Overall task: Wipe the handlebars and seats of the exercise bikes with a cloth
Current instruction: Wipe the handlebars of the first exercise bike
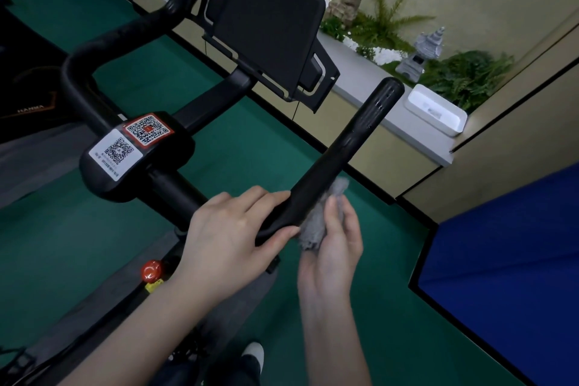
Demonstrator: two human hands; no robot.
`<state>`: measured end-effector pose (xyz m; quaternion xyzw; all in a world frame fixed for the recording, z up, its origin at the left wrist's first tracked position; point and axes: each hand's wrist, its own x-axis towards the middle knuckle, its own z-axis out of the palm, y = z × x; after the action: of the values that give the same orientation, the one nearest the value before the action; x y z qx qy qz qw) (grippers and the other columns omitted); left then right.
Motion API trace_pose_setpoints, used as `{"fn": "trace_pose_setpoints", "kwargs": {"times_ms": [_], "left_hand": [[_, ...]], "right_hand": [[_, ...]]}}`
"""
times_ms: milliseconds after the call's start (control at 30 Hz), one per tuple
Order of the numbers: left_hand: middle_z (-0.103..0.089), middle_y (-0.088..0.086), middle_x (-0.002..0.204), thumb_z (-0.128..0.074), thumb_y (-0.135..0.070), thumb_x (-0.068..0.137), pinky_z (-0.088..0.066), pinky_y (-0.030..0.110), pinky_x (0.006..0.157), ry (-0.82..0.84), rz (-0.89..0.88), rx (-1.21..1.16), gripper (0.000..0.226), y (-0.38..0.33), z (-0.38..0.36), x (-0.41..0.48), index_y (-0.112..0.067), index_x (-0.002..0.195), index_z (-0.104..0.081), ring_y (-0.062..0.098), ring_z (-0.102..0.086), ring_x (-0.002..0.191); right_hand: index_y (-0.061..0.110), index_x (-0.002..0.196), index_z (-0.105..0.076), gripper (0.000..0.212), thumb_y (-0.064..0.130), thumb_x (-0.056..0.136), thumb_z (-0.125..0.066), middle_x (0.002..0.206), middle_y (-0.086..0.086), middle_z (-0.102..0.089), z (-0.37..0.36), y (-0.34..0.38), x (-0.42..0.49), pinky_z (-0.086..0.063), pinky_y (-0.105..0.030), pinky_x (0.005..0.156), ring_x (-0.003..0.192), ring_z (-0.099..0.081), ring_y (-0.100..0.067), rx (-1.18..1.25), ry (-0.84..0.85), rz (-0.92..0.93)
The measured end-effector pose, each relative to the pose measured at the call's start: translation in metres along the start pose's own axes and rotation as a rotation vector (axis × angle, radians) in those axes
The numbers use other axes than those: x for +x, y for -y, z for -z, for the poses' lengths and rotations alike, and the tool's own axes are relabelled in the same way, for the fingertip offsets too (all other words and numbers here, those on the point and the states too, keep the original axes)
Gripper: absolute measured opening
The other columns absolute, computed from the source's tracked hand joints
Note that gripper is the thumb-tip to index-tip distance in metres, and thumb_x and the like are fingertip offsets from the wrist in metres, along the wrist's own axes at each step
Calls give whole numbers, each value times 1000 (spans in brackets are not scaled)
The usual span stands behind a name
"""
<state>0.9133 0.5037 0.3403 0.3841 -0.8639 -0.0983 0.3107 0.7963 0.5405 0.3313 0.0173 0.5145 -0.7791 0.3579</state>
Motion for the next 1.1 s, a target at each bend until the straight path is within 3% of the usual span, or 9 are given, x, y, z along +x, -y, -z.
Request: {"fn": "trace_pose_setpoints", "kwargs": {"times_ms": [200,333,433,533,667,800,900,1000,1100], "left_hand": [[-65,-12,82,-55,-52,85,-41,24,58,-30,-6,16,40,0,-2,0,-23,109,-69,16,-53,56],[-65,-9,81,-58,-50,85,-45,28,57,-51,-12,3,39,1,-5,-1,-20,108,-70,18,-57,58],[-65,-9,81,-59,-49,85,-45,29,57,-52,-5,13,38,1,-6,-1,-21,108,-70,18,-57,58],[-65,-9,81,-58,-50,85,-46,29,57,-46,1,13,38,1,-5,-2,-22,108,-70,19,-57,58],[-65,-9,82,-58,-53,85,-47,29,58,-32,2,-3,40,2,-3,-2,-22,108,-69,19,-58,59],[-64,-9,82,-57,-53,85,-44,27,59,-32,-8,-7,42,3,-2,-2,-22,110,-68,19,-58,60],[-64,-9,82,-56,-52,84,-45,28,59,-54,-16,-8,41,3,-3,-2,-21,109,-69,17,-59,62],[-66,-9,86,-58,-50,82,-44,27,58,-80,-28,-4,41,3,-4,-2,-20,107,-69,15,-61,65],[-67,-9,85,-62,-49,81,-44,27,57,-96,-23,-7,39,2,-6,-1,-19,105,-70,16,-61,63]], "right_hand": [[28,92,-72,24,5,88,-66,98,4,-73,6,-6,-4,-53,-25,87,101,-67,-14,-275,-32,423],[39,90,-71,34,6,87,-66,101,-2,-69,13,-13,-16,-52,-31,89,102,-66,-17,-405,-4,577],[26,97,-69,30,-1,87,-64,103,-5,-66,1,-1,-9,-50,-22,89,102,-63,-14,-509,28,791],[6,100,-71,22,-8,85,-63,104,-7,-67,-14,21,12,-46,-19,91,102,-63,-18,-712,230,962],[3,97,-72,16,-4,86,-63,97,-5,-69,-31,54,36,-42,-19,91,97,-58,-19,-1256,672,1157],[6,101,-71,15,3,90,-62,97,-5,-67,-44,78,43,-35,-14,86,94,-53,-14,-1551,982,998],[11,105,-71,17,8,91,-60,100,-2,-67,-63,88,43,-38,-17,83,96,-57,-13,-1724,1124,806],[15,104,-71,16,11,92,-61,100,1,-71,-78,90,39,-40,-10,82,94,-61,-10,-1836,1301,664],[19,104,-70,17,13,93,-59,97,-3,-71,-89,90,40,-49,-28,82,90,-65,-17,-1978,1341,585]]}}
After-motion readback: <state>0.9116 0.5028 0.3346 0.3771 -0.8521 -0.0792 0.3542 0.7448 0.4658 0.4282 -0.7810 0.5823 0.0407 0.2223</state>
